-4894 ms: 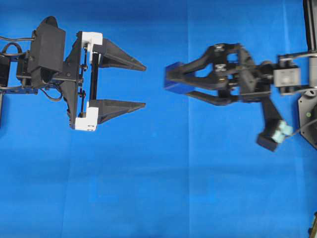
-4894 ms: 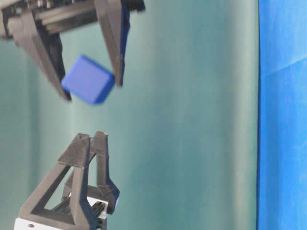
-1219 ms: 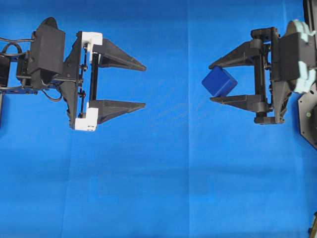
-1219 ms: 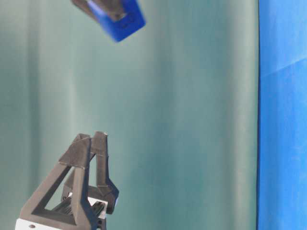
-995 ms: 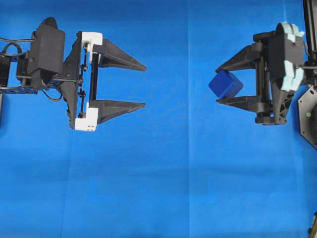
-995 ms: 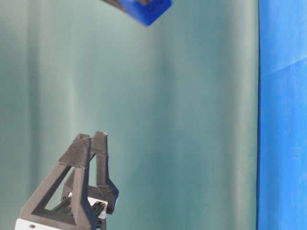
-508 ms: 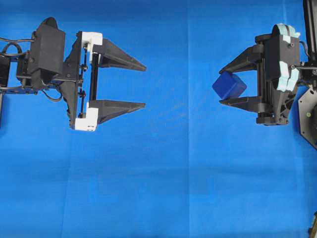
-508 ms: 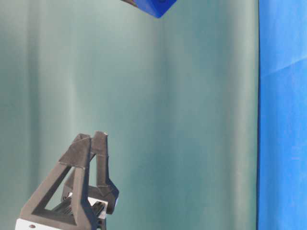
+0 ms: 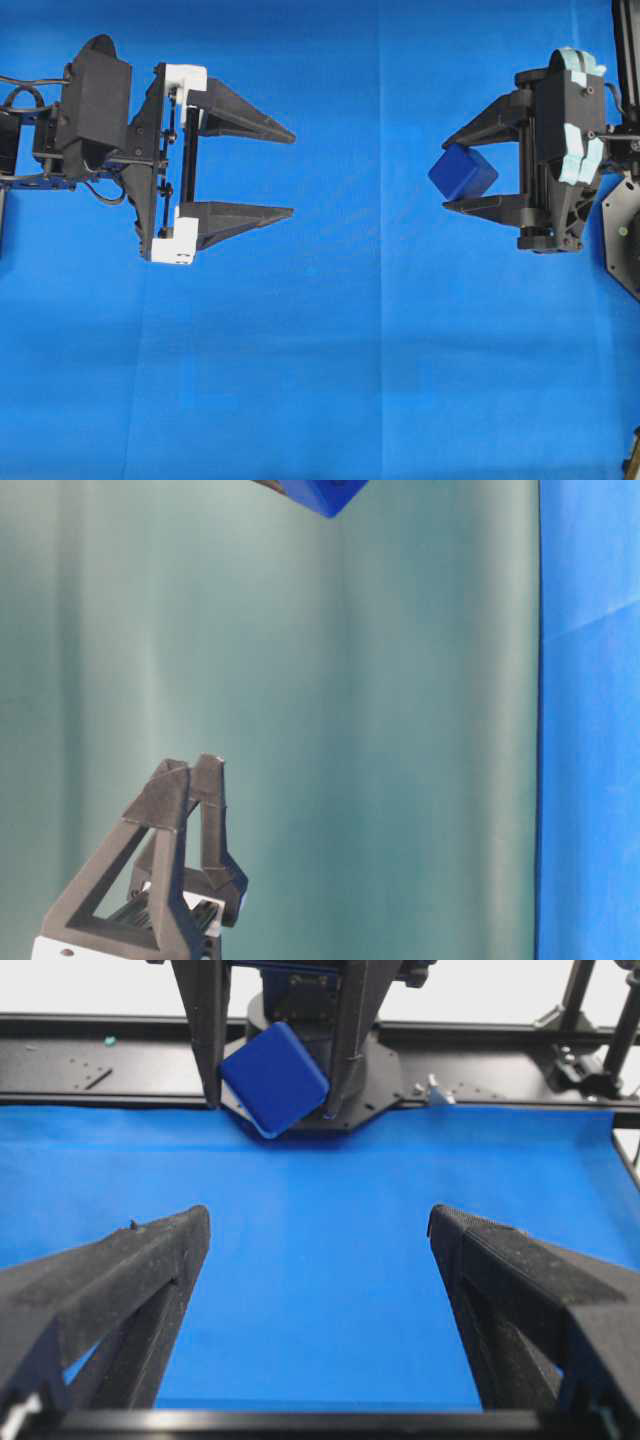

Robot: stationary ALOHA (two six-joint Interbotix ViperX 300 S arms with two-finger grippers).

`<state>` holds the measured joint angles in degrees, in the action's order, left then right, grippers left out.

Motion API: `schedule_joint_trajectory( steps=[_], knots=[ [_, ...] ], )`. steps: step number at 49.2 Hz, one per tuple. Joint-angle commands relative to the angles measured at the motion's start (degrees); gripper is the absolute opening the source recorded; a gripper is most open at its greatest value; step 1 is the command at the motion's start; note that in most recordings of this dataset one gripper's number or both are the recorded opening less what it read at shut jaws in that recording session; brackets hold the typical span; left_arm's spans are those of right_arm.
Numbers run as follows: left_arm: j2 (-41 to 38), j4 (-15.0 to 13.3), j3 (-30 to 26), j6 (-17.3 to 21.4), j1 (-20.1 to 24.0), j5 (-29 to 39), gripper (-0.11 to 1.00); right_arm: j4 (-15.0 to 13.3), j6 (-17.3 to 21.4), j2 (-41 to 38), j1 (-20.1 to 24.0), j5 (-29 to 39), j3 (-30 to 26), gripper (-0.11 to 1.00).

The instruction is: Handover the blue block to the right arm after grasping it with the left arm, then place it in the designated position.

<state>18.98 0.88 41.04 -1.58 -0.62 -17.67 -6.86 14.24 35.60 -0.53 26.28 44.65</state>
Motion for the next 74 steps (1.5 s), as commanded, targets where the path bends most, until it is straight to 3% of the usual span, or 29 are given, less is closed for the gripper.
schedule_joint_trajectory(
  steps=[1,55,63,74],
  knots=[
    [1.14,-0.09,-0.97,0.09,-0.09,-0.35,0.93,0.18,0.09,0.26,0.0,-0.53,-1.23,0.54],
    [1.23,-0.09,-0.88,0.0,0.0,-0.26,0.93,0.26,0.09,0.0,0.09,-0.7,-1.23,0.54],
    [1.23,-0.09,-0.88,0.0,-0.09,-0.26,0.93,0.18,0.09,-1.23,0.09,-3.25,-0.7,0.54],
    [1.23,-0.09,-0.79,0.0,-0.09,-0.26,0.93,0.26,0.18,-7.38,0.0,-12.3,1.05,0.54]
  ],
)
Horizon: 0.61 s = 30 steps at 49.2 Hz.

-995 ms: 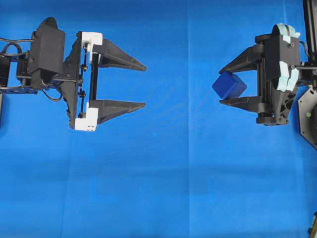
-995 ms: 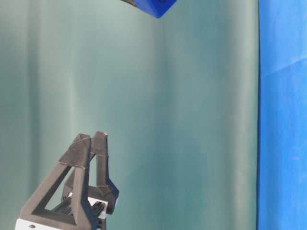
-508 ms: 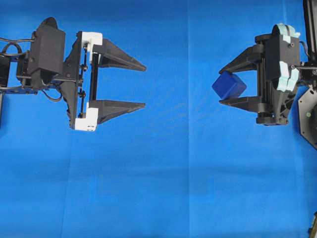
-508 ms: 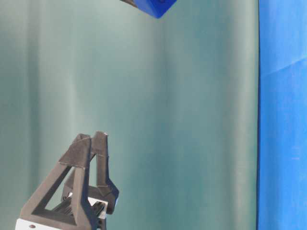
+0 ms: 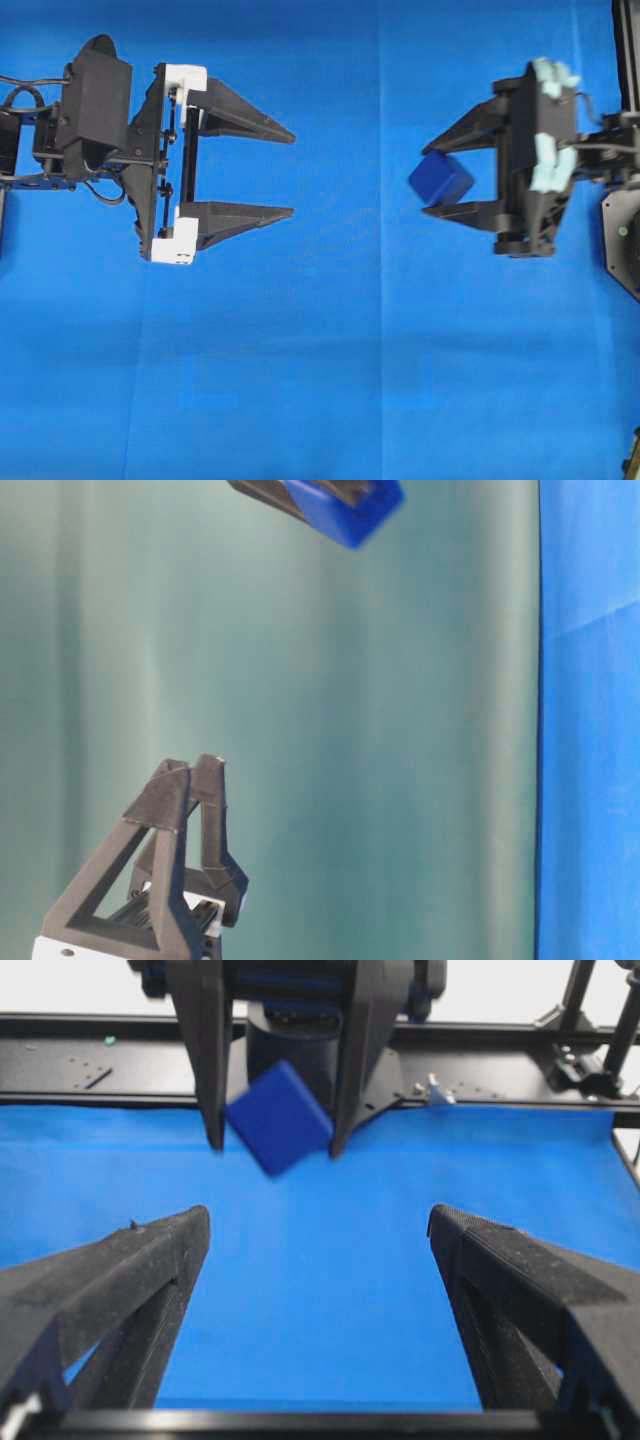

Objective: Handover the blue block to the right arm after grasping it with the left arm, then place it in the designated position.
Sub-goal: 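Move the right gripper toward the table center and lower the cube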

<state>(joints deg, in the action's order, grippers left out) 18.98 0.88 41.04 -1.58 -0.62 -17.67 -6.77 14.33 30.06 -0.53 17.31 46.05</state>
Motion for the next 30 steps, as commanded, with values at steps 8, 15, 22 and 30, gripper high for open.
schedule_joint_trajectory(
  steps=[8,15,22,30],
  knots=[
    [1.23,-0.09,-0.79,0.0,-0.09,-0.26,0.93,0.18,0.7,-8.7,0.09,-10.37,-0.35,0.54],
    [1.23,-0.09,-0.79,0.0,-0.18,-0.26,0.93,0.09,2.02,-14.68,0.0,-16.61,-0.53,0.54],
    [1.23,-0.09,-0.79,-0.09,-0.26,-0.18,0.93,0.09,3.69,-20.92,0.09,-23.12,-0.7,0.54],
    [1.23,-0.09,-0.79,-0.09,-0.26,-0.18,0.93,0.18,4.75,-26.63,0.0,-28.39,-1.67,0.54]
  ],
)
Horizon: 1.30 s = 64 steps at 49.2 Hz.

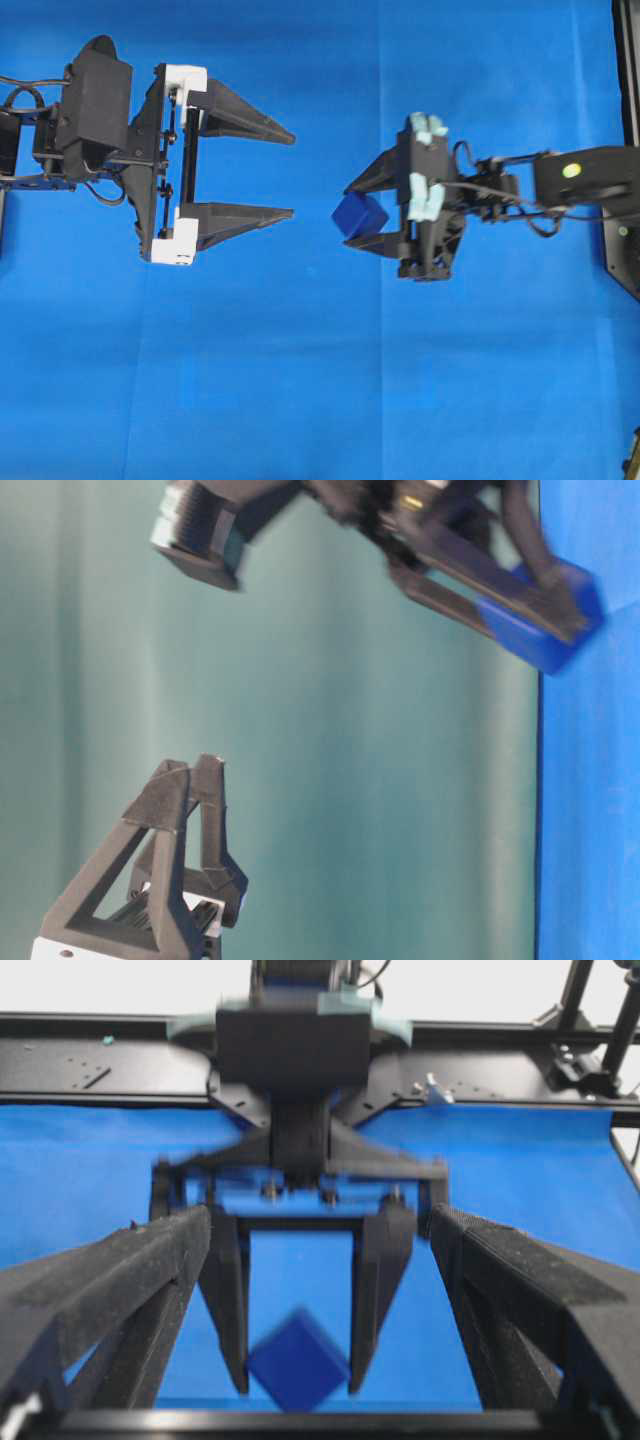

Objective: Handover the blue block to the right arm after grasping it with the left arm, then place it in the designated position.
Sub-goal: 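Move the right gripper toward the table center and lower the cube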

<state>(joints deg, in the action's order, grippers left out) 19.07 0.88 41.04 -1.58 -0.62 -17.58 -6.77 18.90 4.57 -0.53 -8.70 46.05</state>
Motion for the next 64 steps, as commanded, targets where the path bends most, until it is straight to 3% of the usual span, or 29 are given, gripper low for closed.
schedule_joint_trajectory(
  steps=[1,12,31,64],
  knots=[
    [1.14,-0.09,-0.7,0.0,-0.26,-0.35,0.93,0.18,0.26,-1.85,0.0,-2.81,-1.85,0.54],
    [1.14,-0.09,-0.7,0.0,-0.18,-0.35,0.93,0.35,0.26,-7.65,0.0,-7.82,-3.87,0.54],
    [1.14,-0.09,-0.53,-0.09,-0.26,-0.35,0.93,0.35,0.18,-16.35,-0.97,-10.81,-8.17,0.54],
    [1.14,-0.09,-0.53,0.0,-0.44,-0.35,0.93,0.7,0.26,-19.25,-1.93,-13.54,-9.14,0.54]
  ],
)
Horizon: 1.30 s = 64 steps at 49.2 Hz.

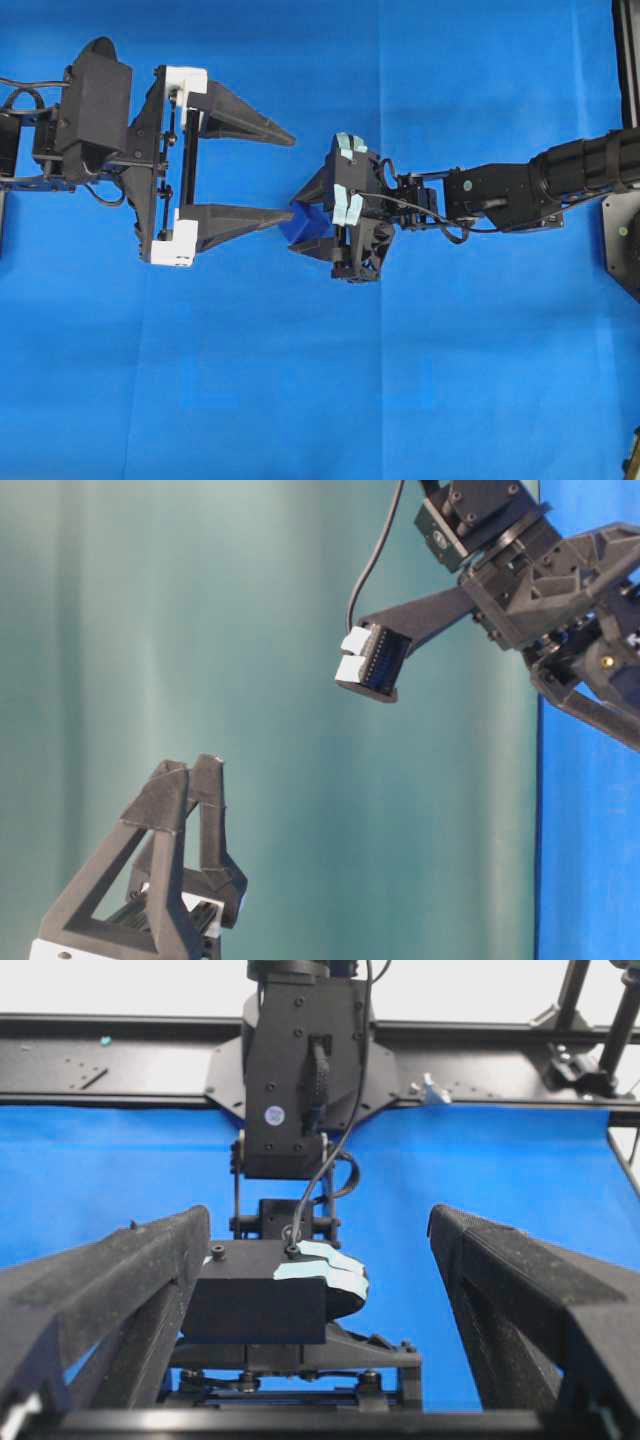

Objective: Handover the blue block to the right arm after grasping it with the left arm, then place it in the designated position.
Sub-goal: 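Move the right gripper toward the table center and lower the cube, then open the right gripper to release the cube on the table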

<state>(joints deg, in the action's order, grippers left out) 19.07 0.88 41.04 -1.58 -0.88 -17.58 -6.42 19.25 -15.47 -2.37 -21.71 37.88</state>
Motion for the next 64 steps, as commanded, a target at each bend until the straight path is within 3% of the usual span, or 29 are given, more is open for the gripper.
schedule_joint_trajectory(
  steps=[1,13,22,31,40,64],
  knots=[
    [1.14,-0.09,-0.53,0.0,-0.26,-0.35,0.93,0.44,-0.09,0.79,-0.09,-0.53,-0.97,0.54],
    [1.14,0.0,-0.53,0.0,-0.26,-0.26,0.93,3.16,-0.09,0.79,-0.09,-0.44,-1.14,0.55],
    [1.14,-0.09,-0.53,0.0,-0.26,-0.26,0.93,3.69,-0.09,0.79,-0.09,-0.44,-1.05,0.94],
    [1.41,-0.09,-0.35,0.0,-0.26,-0.26,0.93,3.87,-0.09,0.97,0.26,-0.26,-1.23,0.81],
    [1.58,-0.09,-0.18,0.0,-0.26,-0.35,0.93,3.87,-0.09,3.34,1.05,1.49,-1.32,0.83],
    [1.58,-0.09,-0.18,0.0,-0.26,-0.26,0.93,3.69,-0.35,21.01,1.49,17.05,-1.14,0.83]
  ],
)
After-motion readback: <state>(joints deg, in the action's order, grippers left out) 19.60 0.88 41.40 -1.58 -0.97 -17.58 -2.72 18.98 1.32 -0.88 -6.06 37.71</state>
